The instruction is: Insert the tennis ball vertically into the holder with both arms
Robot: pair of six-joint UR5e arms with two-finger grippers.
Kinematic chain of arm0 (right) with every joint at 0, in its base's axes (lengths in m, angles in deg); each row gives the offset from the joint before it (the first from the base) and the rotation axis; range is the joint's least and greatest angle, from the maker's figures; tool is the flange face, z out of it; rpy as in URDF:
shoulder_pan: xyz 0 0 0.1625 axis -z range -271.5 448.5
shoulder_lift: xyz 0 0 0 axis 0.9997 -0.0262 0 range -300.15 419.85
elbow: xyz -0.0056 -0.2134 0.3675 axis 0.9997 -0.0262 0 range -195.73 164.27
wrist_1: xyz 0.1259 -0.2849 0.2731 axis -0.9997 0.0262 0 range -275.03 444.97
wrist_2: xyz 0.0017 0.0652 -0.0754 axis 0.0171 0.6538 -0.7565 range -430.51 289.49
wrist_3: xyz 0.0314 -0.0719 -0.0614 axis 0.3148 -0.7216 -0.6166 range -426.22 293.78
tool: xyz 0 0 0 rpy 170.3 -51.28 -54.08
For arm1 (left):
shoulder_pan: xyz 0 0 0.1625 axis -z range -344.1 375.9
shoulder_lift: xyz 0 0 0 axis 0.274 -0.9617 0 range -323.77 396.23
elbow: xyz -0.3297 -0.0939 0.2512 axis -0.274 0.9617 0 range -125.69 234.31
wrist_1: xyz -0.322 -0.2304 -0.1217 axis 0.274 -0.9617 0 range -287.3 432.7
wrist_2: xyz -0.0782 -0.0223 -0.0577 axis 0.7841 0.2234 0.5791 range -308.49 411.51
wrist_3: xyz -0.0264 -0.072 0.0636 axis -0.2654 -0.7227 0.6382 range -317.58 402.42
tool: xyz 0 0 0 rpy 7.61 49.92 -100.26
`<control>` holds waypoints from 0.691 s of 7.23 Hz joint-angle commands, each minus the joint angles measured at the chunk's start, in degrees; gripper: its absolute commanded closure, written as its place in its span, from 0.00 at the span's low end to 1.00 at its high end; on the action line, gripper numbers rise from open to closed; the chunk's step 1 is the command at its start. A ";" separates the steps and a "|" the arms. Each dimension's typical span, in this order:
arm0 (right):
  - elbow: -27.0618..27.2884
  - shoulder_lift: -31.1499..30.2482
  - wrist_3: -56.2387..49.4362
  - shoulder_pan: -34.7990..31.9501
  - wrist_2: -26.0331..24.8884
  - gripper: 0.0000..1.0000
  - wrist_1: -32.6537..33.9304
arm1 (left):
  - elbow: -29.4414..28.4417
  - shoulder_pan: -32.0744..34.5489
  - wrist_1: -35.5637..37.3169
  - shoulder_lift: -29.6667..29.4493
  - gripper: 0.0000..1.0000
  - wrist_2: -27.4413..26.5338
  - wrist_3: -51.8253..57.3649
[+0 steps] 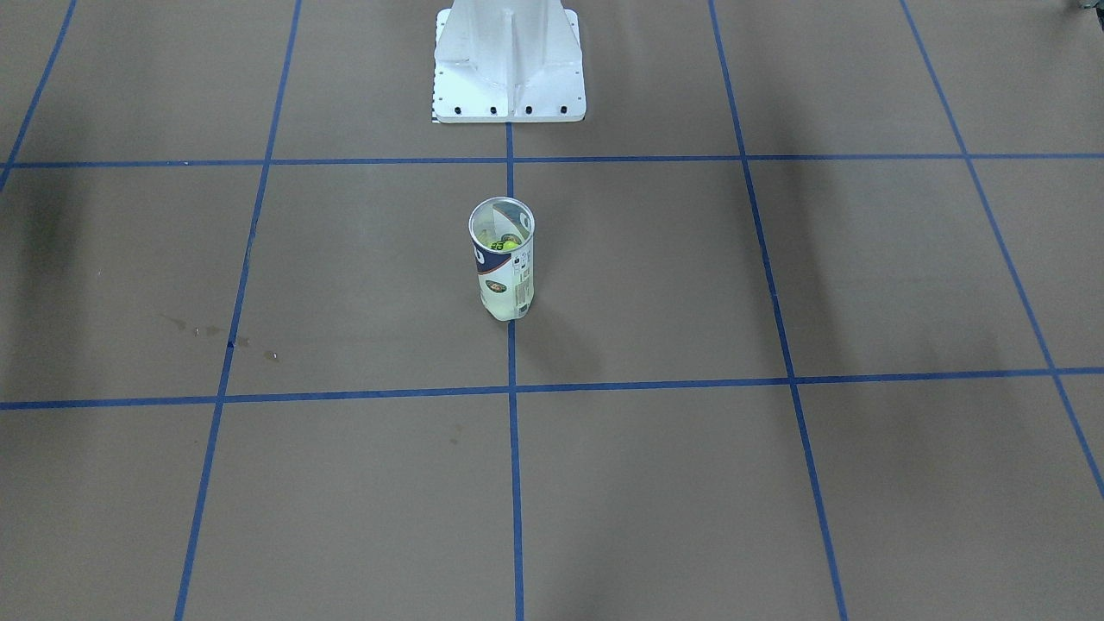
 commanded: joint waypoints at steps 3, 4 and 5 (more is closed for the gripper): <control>0.27 0.00 0.01 0.00 0.00 0.01 0.00 | -0.45 0.00 -0.09 0.00 0.00 0.33 0.00; 0.61 -0.09 0.01 0.00 0.00 0.01 0.00 | -0.54 0.00 -0.17 0.00 0.00 0.33 0.00; 0.71 -0.17 0.10 0.00 -0.09 0.01 0.00 | -0.45 0.00 -0.09 0.00 0.00 0.51 0.00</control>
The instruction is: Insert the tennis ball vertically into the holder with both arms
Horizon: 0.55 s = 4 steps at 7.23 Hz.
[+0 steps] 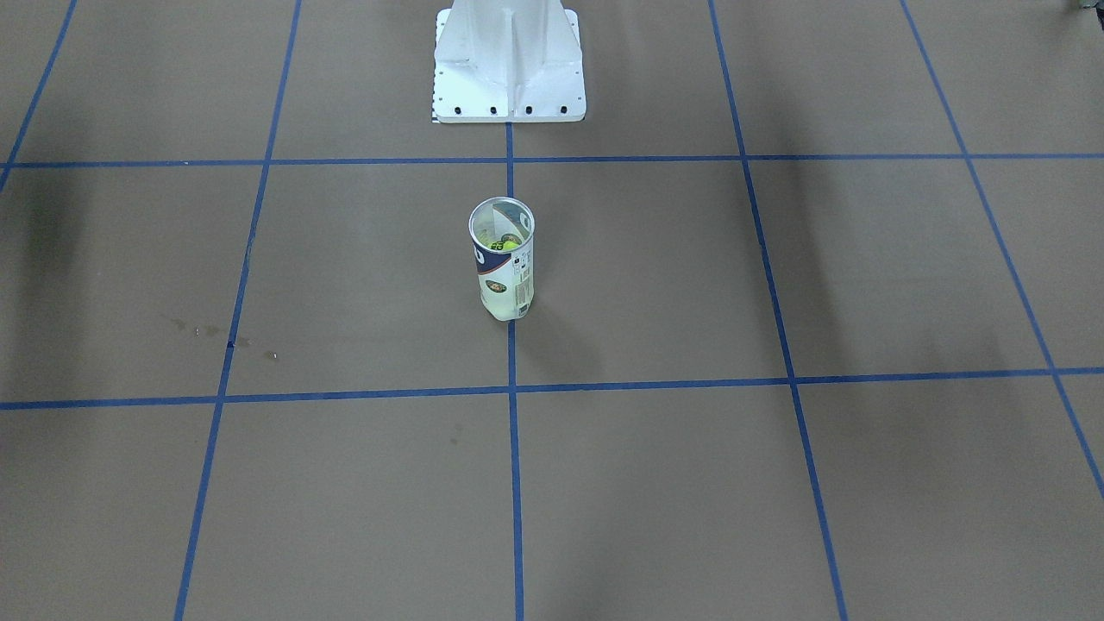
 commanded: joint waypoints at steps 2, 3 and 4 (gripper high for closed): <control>0.19 -0.10 0.15 0.00 -0.68 0.01 0.00 | -0.10 0.00 0.02 0.00 0.00 0.15 0.00; 0.28 -0.01 0.07 0.00 -0.86 0.01 0.00 | -0.10 0.00 0.02 0.00 0.00 0.15 0.00; 0.19 -0.10 0.06 0.00 -0.95 0.01 0.00 | -0.01 0.00 -0.07 0.00 0.00 0.15 0.00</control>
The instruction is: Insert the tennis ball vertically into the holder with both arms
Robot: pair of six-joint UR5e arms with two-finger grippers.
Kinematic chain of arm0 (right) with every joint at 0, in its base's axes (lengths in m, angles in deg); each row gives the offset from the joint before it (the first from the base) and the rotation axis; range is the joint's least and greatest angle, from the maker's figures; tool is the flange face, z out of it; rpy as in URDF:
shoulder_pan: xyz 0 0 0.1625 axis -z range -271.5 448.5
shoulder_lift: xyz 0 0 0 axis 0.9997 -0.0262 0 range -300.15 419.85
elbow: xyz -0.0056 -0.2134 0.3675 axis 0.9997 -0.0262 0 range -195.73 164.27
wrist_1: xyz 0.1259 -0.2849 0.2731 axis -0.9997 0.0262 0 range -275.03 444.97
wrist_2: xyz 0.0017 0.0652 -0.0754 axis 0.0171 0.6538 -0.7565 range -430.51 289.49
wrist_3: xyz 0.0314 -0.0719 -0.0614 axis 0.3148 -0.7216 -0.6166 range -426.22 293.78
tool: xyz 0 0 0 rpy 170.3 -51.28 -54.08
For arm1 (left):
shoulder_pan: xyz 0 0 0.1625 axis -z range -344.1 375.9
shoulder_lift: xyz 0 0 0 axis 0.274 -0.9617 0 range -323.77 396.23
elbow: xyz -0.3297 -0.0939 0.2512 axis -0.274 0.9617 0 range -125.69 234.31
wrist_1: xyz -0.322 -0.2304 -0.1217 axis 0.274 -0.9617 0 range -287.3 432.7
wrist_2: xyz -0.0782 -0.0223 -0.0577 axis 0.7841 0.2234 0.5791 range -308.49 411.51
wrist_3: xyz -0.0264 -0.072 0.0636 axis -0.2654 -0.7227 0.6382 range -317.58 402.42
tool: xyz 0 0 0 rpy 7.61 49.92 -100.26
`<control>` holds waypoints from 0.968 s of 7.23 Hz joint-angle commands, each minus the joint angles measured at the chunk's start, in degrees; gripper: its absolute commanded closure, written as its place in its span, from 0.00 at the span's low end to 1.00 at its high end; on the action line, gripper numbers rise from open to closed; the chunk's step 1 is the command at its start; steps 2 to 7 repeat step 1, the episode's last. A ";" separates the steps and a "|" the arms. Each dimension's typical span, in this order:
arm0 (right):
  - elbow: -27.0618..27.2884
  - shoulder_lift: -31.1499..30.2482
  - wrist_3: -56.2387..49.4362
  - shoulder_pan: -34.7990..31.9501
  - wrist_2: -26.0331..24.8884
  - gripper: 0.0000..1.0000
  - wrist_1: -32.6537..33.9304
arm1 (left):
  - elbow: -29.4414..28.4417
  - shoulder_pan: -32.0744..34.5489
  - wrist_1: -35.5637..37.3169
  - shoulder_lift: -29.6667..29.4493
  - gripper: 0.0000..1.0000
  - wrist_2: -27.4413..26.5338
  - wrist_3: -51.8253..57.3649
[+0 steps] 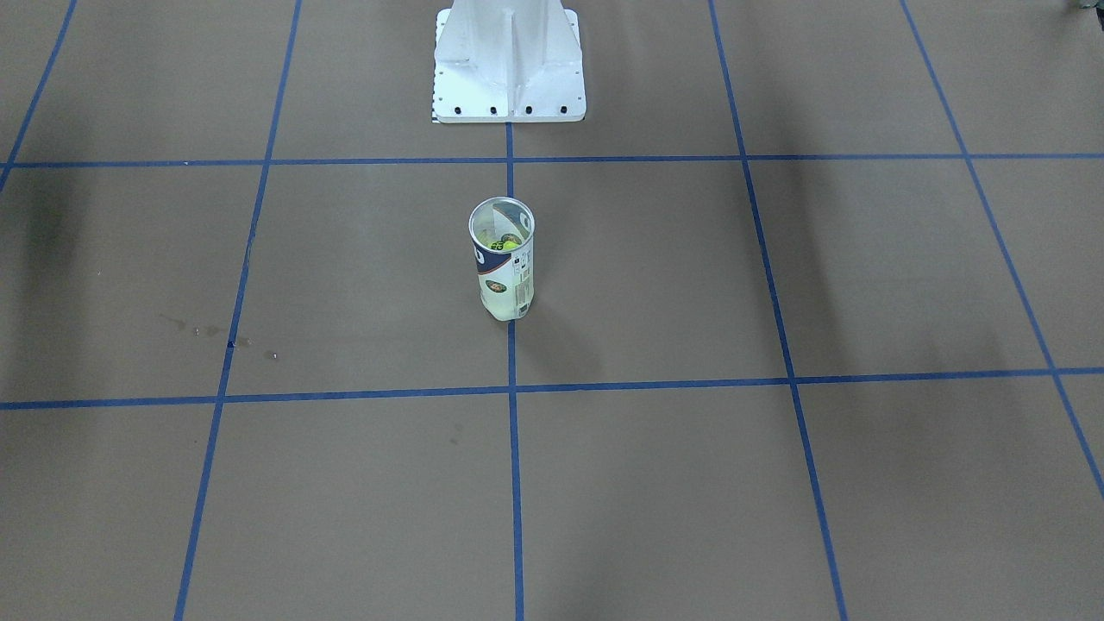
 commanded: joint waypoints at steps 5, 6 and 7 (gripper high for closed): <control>-0.03 -0.03 -0.03 0.00 -0.17 0.01 0.00 | 0.07 0.00 -0.07 0.00 0.00 0.00 0.00; -0.03 -0.03 -0.03 0.00 -0.17 0.01 0.00 | 0.07 0.00 -0.07 0.00 0.00 0.00 0.00; -0.03 -0.03 -0.03 0.00 -0.17 0.01 0.00 | 0.07 0.00 -0.07 0.00 0.00 0.00 0.00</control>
